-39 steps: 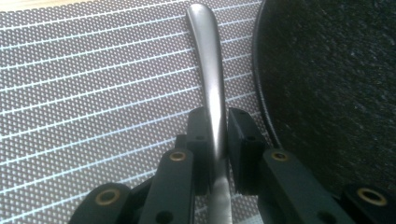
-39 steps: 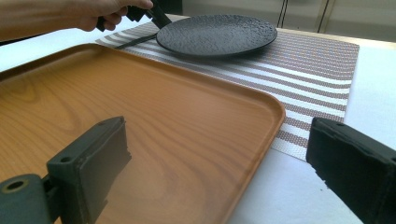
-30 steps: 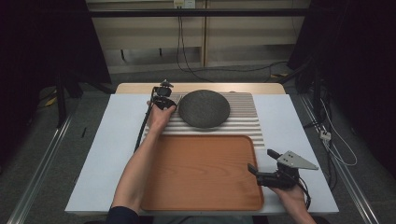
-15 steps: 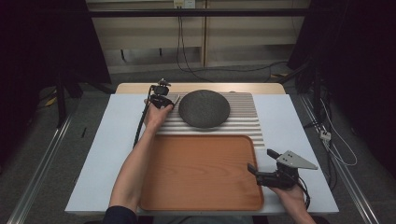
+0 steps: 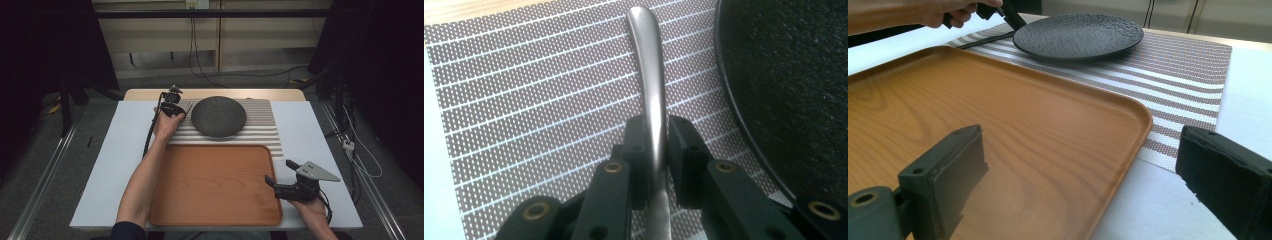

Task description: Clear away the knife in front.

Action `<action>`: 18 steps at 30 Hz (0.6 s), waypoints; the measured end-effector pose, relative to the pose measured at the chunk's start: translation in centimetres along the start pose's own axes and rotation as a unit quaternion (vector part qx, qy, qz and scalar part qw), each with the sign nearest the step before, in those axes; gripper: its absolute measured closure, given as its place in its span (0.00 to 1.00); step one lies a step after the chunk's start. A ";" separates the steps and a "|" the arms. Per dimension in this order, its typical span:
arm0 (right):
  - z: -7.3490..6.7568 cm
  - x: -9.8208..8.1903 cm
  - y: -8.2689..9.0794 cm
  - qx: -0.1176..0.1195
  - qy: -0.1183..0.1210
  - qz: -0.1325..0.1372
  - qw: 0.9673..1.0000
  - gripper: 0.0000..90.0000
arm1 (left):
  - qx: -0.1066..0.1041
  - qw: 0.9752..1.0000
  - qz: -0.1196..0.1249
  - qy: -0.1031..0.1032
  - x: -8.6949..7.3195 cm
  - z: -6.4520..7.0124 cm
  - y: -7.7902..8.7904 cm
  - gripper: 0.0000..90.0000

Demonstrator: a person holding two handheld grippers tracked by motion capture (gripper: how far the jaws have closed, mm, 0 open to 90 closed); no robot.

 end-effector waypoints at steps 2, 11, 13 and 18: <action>0.0 0.0 0.0 0.000 -0.001 0.000 1.000 0.06 | -0.002 1.000 0.000 -0.001 0.0 0.0 -0.1 0.85; 0.0 0.0 0.1 0.000 -0.001 0.001 1.000 0.06 | 0.005 1.000 -0.007 -0.011 0.1 0.2 -0.2 0.89; 0.0 0.0 0.1 0.000 0.000 0.001 1.000 0.06 | 0.004 1.000 -0.007 -0.012 0.1 0.2 -0.2 0.89; 0.0 0.0 0.2 0.001 -0.002 0.002 1.000 0.06 | 0.007 1.000 -0.015 -0.019 0.3 0.3 -0.2 0.89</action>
Point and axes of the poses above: each handheld gripper's, and its own axes: y roughly backward along the jaws, x roughly out of its top, z roughly to its right, the point moved 4 cm from there along -y, roughly forward along the jaws, and after that the axes turned 12 degrees about -y, right-handed, at the moved point
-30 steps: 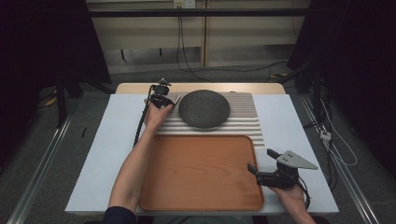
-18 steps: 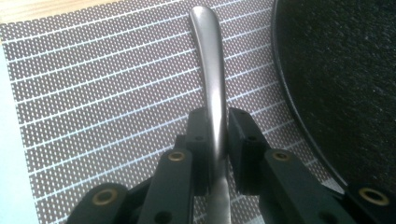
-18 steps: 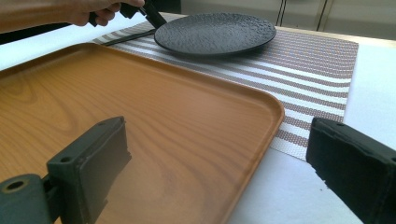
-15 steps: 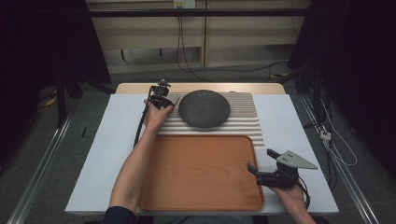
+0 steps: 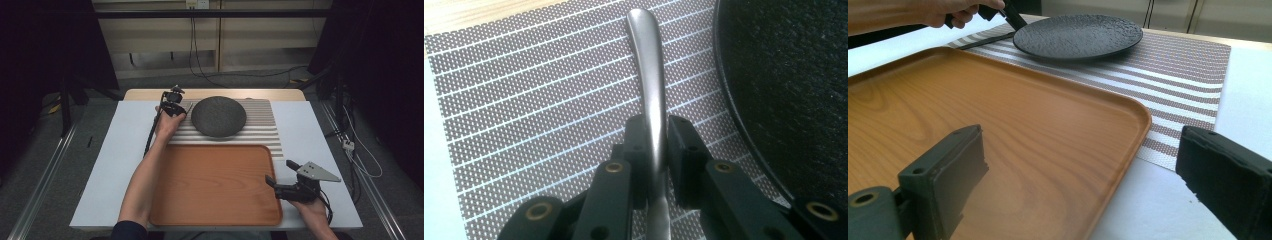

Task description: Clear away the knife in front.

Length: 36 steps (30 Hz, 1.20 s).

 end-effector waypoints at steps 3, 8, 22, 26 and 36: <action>0.0 0.0 0.0 0.000 0.000 0.000 1.000 0.06 | -0.004 1.000 0.005 0.006 -0.1 -0.1 0.0 0.89; 0.1 0.0 0.0 0.000 -0.002 0.000 1.000 0.06 | -0.005 1.000 0.004 0.005 -0.1 -0.3 0.2 0.89; 0.0 0.0 -0.1 -0.001 0.001 0.000 1.000 0.06 | -0.011 1.000 0.019 -0.009 0.2 -0.1 3.2 0.89; -0.1 0.0 0.0 0.000 0.001 0.000 1.000 0.06 | -0.015 0.999 0.033 -0.017 0.3 0.4 4.9 0.89; -0.2 0.1 -0.1 0.001 0.002 0.000 1.000 0.06 | -0.033 0.998 0.050 -0.031 -0.7 1.8 7.3 0.89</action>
Point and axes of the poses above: each handheld gripper's, and its own axes: y roughly backward along the jaws, x roughly out of its top, z roughly to its right, the point moved 4 cm from there along -y, roughly forward along the jaws, and after that the axes turned 12 degrees about -y, right-handed, at the moved point
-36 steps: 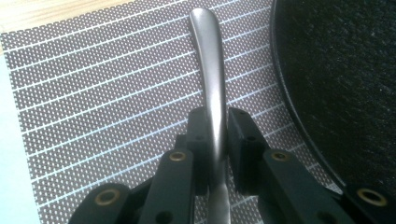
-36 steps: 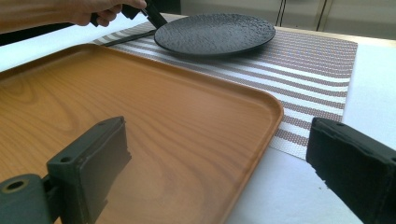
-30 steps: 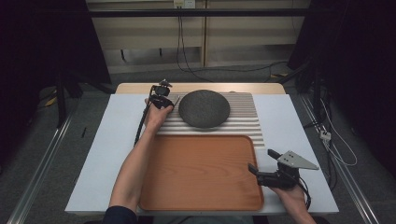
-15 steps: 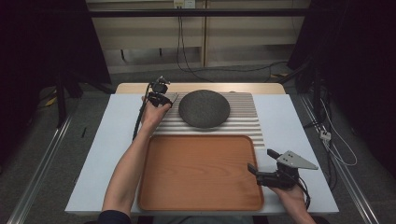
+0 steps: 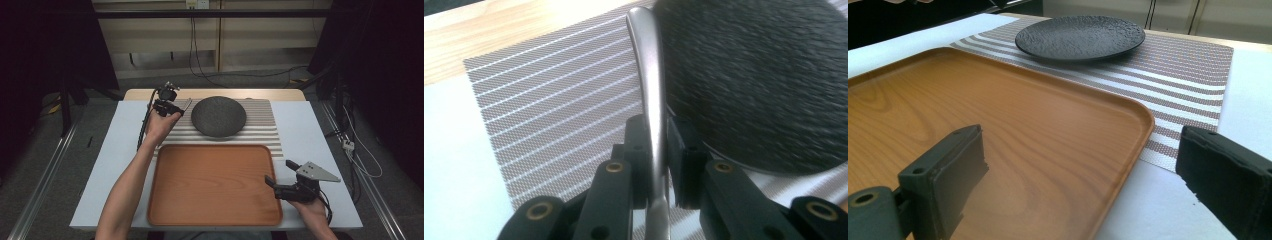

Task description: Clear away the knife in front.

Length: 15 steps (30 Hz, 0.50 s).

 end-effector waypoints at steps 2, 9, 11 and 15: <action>0.0 0.0 0.0 -0.001 0.000 -0.001 1.000 0.06 | -0.006 1.000 0.008 -0.003 -0.3 0.5 0.7 0.89; 0.0 0.0 -0.1 -0.003 0.001 0.000 1.000 0.06 | -0.011 1.000 0.019 -0.013 -0.8 1.3 2.5 0.89; 0.0 0.0 0.0 -0.005 0.001 0.000 1.000 0.06 | -0.013 0.999 0.021 -0.020 -1.1 1.8 3.2 0.89; 0.1 0.0 0.0 -0.006 0.000 0.000 1.000 0.06 | -0.017 0.999 0.030 -0.028 -1.4 2.5 4.3 0.89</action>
Point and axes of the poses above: each handheld gripper's, and its own axes: y roughly backward along the jaws, x roughly out of its top, z roughly to its right, the point moved 4 cm from there along -y, roughly forward along the jaws, and after that the axes turned 12 degrees about -y, right-handed, at the moved point
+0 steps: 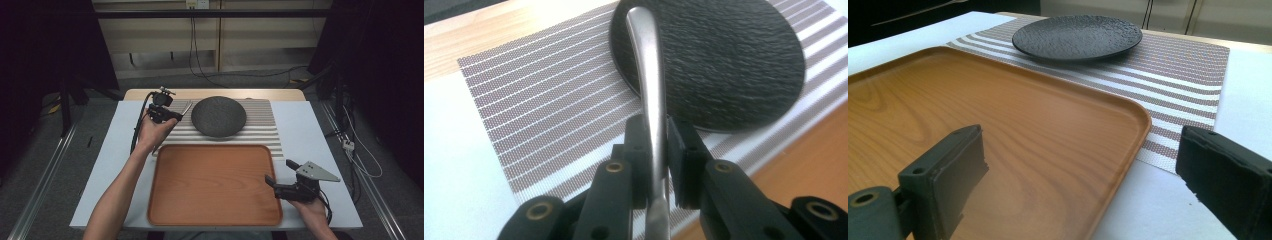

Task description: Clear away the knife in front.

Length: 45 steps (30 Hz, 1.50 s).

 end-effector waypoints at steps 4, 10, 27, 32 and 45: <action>-0.1 0.0 0.0 0.001 0.001 0.000 1.000 0.06 | -0.005 1.000 0.002 -0.015 -0.3 1.1 0.9 0.89; -0.3 0.0 0.1 0.001 0.003 0.000 1.000 0.06 | -0.011 1.000 0.010 -0.022 -1.0 2.3 2.1 0.89; -0.2 0.0 0.0 -0.002 0.002 -0.001 1.000 0.06 | -0.017 0.999 0.003 -0.049 -2.8 5.7 3.6 0.89; -0.2 0.0 0.0 -0.002 0.003 -0.001 1.000 0.06 | -0.021 0.998 0.000 -0.053 -3.3 6.4 3.7 0.89; -0.2 0.0 0.0 -0.002 0.001 -0.001 1.000 0.06 | -0.026 0.998 -0.005 -0.054 -5.4 8.0 4.3 0.89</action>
Point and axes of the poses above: each handheld gripper's, and its own axes: y roughly backward along the jaws, x roughly out of its top, z roughly to its right, the point moved 4 cm from there along -y, roughly forward along the jaws, and after that the axes turned 12 degrees about -y, right-handed, at the moved point
